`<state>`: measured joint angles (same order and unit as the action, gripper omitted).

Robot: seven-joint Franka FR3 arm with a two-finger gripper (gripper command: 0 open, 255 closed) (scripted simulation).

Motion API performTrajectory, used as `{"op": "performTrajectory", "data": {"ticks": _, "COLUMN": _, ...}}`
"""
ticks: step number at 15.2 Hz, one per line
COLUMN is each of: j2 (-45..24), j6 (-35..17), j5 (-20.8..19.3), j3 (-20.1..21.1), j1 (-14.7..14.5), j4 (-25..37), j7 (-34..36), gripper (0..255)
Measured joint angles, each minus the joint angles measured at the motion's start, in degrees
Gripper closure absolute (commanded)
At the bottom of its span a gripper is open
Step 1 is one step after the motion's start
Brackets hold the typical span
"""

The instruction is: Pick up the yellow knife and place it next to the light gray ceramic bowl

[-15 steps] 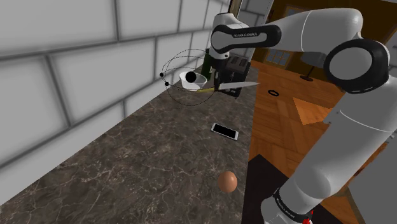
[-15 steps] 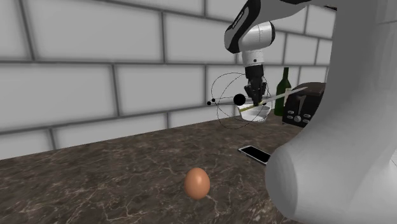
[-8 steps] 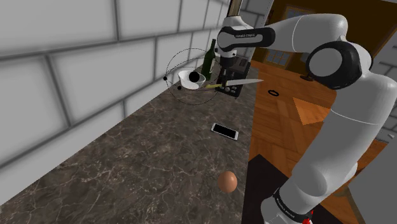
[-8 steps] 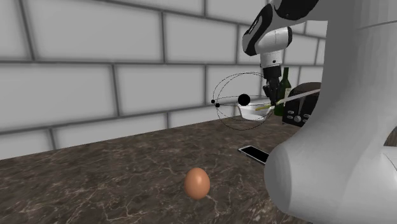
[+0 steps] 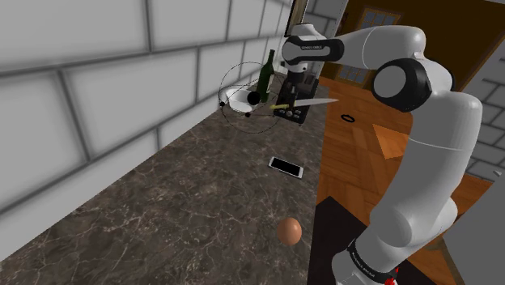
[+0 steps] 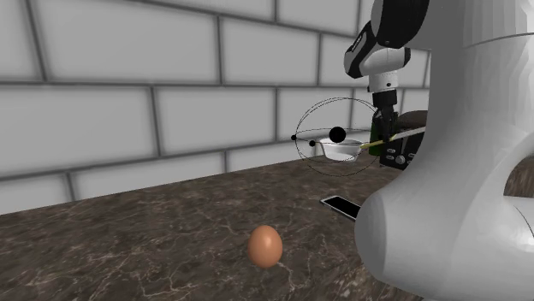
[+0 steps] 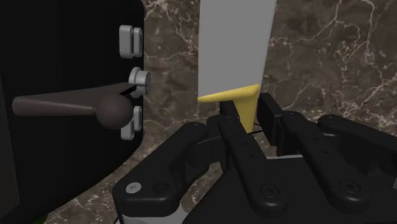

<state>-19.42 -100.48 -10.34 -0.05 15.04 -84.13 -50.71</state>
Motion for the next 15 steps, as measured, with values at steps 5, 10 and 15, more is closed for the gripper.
{"op": "performTrajectory", "data": {"ticks": 5, "j2": -0.19, "j6": -3.35, "j5": -0.18, "j3": -0.25, "j1": 0.33, "j4": -2.83, "j7": 0.31, "gripper": 255}}
{"op": "performTrajectory", "data": {"ticks": 10, "j2": -0.07, "j6": -7.02, "j5": -0.46, "j3": -0.80, "j1": 0.69, "j4": -5.37, "j7": 0.98, "gripper": 255}}
{"op": "performTrajectory", "data": {"ticks": 15, "j2": 0.31, "j6": -11.22, "j5": -0.56, "j3": -0.92, "j1": 0.57, "j4": -8.15, "j7": 1.58, "gripper": 255}}
